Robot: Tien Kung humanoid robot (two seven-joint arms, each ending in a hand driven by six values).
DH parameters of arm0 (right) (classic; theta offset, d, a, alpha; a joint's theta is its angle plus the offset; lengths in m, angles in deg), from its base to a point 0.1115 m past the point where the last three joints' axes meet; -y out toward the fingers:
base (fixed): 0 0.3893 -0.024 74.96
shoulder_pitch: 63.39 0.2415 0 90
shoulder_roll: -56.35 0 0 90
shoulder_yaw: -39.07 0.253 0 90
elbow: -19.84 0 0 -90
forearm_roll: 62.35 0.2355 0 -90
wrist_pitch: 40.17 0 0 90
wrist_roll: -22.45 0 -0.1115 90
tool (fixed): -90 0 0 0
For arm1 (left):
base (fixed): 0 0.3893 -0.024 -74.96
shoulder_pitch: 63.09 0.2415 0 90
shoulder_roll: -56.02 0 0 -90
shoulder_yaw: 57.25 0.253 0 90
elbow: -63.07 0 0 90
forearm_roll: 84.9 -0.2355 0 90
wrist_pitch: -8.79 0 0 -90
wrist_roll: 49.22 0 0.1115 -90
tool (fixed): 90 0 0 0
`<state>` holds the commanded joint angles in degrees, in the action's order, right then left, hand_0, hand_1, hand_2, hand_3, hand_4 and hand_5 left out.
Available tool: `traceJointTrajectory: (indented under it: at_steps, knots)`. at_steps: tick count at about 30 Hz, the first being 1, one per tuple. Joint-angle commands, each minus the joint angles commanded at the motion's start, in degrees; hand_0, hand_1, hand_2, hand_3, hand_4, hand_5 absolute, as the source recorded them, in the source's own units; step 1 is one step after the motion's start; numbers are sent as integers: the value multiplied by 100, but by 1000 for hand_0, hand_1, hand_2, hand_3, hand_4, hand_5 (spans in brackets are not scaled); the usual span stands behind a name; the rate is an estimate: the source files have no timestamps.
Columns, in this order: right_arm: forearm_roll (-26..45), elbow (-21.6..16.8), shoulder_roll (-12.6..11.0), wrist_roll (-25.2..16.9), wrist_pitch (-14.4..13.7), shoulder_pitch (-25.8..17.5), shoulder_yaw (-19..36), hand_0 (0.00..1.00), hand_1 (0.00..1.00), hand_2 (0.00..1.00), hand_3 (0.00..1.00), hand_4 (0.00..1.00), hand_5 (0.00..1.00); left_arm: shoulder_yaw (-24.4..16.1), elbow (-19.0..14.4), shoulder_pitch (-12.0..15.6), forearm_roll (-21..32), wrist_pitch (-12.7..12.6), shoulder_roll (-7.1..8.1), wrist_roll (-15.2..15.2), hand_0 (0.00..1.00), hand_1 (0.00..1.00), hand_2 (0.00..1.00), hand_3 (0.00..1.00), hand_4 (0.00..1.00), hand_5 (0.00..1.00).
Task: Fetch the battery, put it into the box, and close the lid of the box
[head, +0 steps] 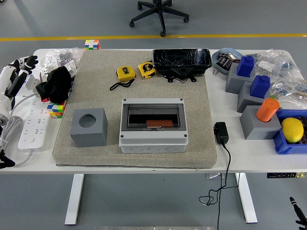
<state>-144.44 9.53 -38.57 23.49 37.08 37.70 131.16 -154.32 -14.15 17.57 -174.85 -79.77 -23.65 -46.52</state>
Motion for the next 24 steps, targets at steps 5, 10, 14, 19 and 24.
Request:
traceJointTrajectory:
  at_steps: [5, 10, 14, 19, 24]
  knots:
    - [-103, 0, -12, 31, 5, -25, 101, 874, 877, 833, 873, 998, 998, -1, -18, 15, 52, -43, -19, 36, 789, 803, 763, 758, 998, 998]
    - [-111, 0, 9, 27, 36, -30, 71, 876, 877, 833, 870, 998, 998, 33, -10, 38, 25, -28, -45, 12, 788, 801, 763, 757, 998, 998]
    - [-167, 0, 24, 33, 61, -22, 97, 876, 877, 833, 870, 998, 998, 66, 18, 51, 19, -42, -86, 6, 788, 801, 763, 757, 998, 998]
    - [-284, 0, 26, 57, 124, -37, 121, 871, 878, 833, 846, 998, 998, 189, 6, 18, 3, -34, -102, -10, 783, 797, 759, 752, 998, 998]
    - [-329, 0, 16, 53, 268, -15, 12, 870, 842, 809, 827, 998, 998, 233, 0, -8, 10, -55, -93, -9, 780, 793, 756, 743, 998, 998]
